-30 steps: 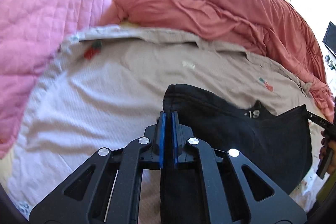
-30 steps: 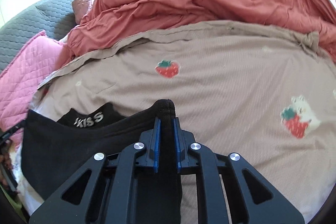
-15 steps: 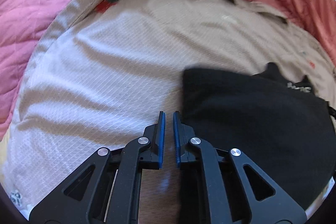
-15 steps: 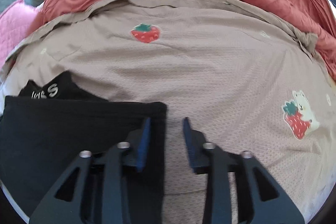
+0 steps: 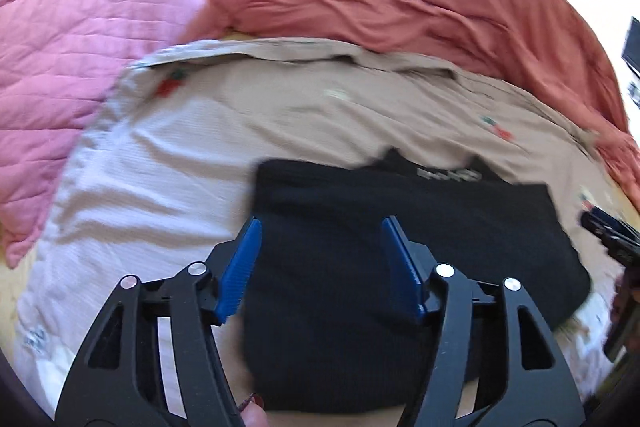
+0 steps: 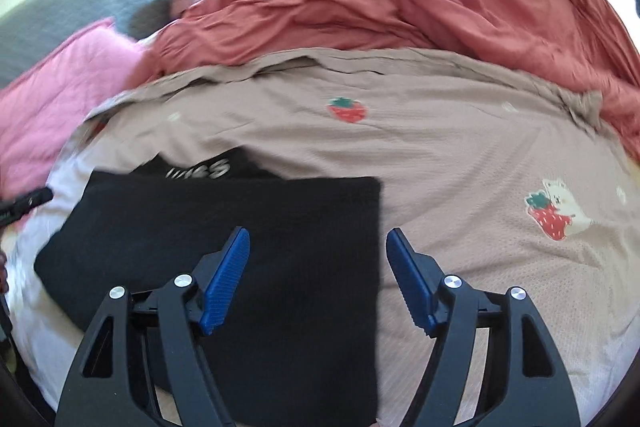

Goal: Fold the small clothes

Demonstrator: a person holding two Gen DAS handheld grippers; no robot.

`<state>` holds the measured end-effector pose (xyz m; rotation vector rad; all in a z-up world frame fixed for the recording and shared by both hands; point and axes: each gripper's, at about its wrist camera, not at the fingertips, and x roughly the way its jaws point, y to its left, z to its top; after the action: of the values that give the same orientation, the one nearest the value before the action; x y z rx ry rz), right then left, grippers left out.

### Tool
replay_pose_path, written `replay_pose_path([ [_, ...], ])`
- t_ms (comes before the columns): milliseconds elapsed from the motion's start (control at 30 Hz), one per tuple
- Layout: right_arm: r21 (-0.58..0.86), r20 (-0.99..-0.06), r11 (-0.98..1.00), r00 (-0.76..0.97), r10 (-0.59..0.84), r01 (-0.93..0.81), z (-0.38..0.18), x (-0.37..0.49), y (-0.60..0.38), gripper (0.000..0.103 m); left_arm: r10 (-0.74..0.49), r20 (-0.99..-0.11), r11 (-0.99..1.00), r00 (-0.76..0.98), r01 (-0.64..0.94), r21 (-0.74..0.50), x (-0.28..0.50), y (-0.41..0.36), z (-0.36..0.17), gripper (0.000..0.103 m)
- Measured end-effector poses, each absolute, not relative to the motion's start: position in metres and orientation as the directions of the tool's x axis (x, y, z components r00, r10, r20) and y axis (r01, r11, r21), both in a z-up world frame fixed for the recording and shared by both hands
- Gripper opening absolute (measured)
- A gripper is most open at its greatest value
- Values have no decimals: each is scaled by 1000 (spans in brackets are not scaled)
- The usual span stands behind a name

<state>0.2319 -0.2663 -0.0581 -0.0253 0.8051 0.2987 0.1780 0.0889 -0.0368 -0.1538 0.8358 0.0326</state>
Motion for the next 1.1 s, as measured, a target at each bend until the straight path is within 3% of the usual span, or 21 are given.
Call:
replay_pose_path([
  [233, 10, -740, 931, 623, 253, -366, -64, 208, -227, 70, -73, -791, 996, 608, -1, -93, 175, 42, -58, 71],
  [367, 28, -796, 936, 559, 233, -350, -86, 213, -221, 70, 9, -864, 999, 504, -32, -8, 181, 42, -96, 73],
  [433, 36, -856, 958, 485, 177, -286, -113, 221, -232, 89, -30, -867, 998, 497, -37, -56, 177, 53, -115, 75],
  [467, 80, -864, 962, 463, 198, -262, -121, 223, -239, 90, -39, -860, 997, 508, -31, -64, 174, 55, -116, 75],
  [533, 159, -850, 958, 460, 255, -237, -127, 221, -251, 90, -34, -857, 999, 514, -16, -49, 171, 54, -114, 75],
  [667, 117, -845, 960, 483, 231, -255, -116, 219, -244, 90, -51, -854, 996, 518, -37, -82, 171, 58, -111, 74],
  [800, 122, -760, 952, 590, 272, -281, -84, 205, -244, 90, -37, -804, 998, 593, -20, -61, 162, 46, -80, 73],
  [833, 118, -736, 947, 614, 285, -298, -74, 204, -241, 89, -44, -780, 998, 624, 1, -55, 159, 40, -68, 73],
  [900, 121, -724, 939, 618, 306, -323, -67, 209, -235, 71, -75, -761, 997, 645, 42, -62, 161, 29, -56, 73],
  [933, 132, -730, 933, 604, 320, -335, -66, 214, -231, 51, -99, -759, 995, 643, 62, -78, 166, 23, -53, 73],
  [967, 149, -745, 926, 576, 336, -347, -67, 220, -225, 44, -114, -761, 994, 638, 71, -89, 170, 19, -53, 73],
  [1100, 133, -806, 931, 510, 302, -341, -91, 237, -211, 44, -120, -826, 993, 551, 52, -109, 199, 10, -83, 73],
])
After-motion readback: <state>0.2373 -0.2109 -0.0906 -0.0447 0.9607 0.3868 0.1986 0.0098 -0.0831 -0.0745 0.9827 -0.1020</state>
